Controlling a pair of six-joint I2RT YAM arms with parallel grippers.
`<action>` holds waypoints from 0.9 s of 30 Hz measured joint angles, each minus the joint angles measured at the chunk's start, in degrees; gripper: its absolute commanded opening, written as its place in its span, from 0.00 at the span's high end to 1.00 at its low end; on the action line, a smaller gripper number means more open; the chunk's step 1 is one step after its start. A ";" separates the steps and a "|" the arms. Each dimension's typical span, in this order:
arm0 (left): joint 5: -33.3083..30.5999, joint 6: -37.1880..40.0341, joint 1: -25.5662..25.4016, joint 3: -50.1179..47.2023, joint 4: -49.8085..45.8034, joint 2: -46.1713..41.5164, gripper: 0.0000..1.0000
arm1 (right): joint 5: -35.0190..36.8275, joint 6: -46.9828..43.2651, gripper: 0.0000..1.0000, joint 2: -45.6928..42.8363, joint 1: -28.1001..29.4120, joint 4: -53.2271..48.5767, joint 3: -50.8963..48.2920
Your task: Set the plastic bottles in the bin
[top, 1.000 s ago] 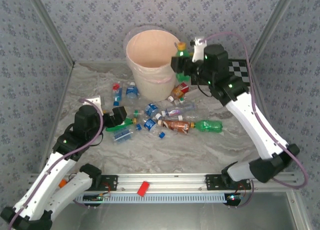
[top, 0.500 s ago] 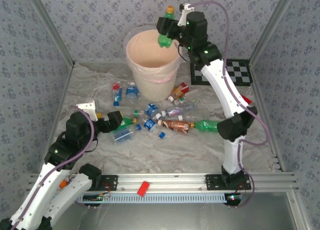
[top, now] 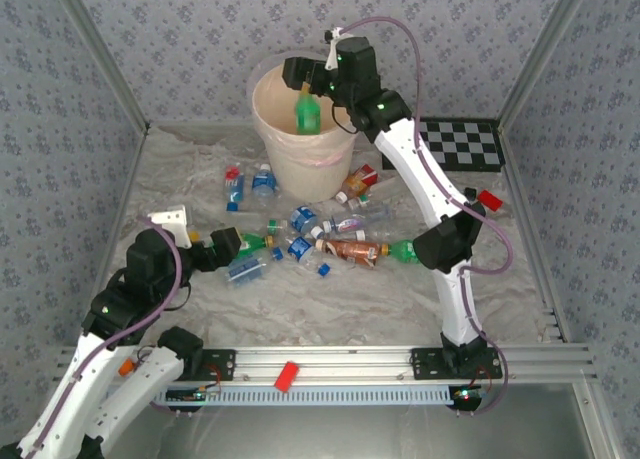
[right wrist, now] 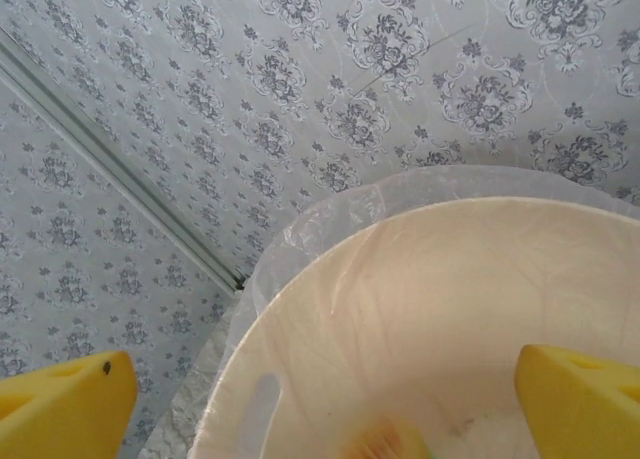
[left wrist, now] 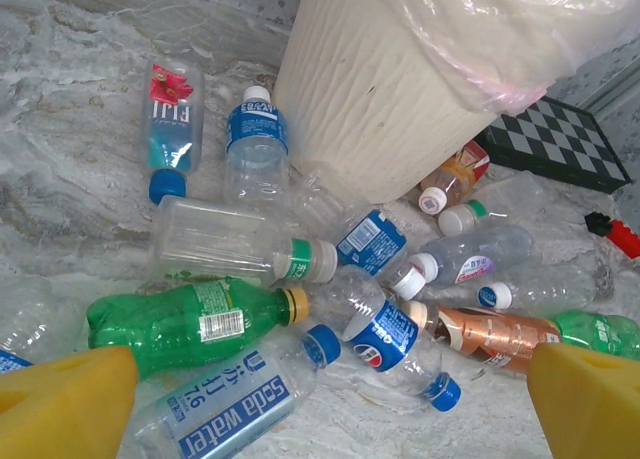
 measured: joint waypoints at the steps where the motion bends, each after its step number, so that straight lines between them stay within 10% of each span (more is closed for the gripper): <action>1: -0.02 0.00 0.00 0.00 -0.26 0.04 0.00 | 0.15 -0.39 0.00 -0.13 0.00 -0.24 0.00; 27: -9.33 -4.72 0.07 -3.28 -1.36 9.97 0.00 | 2.45 -11.06 0.00 -49.09 3.43 4.87 -57.72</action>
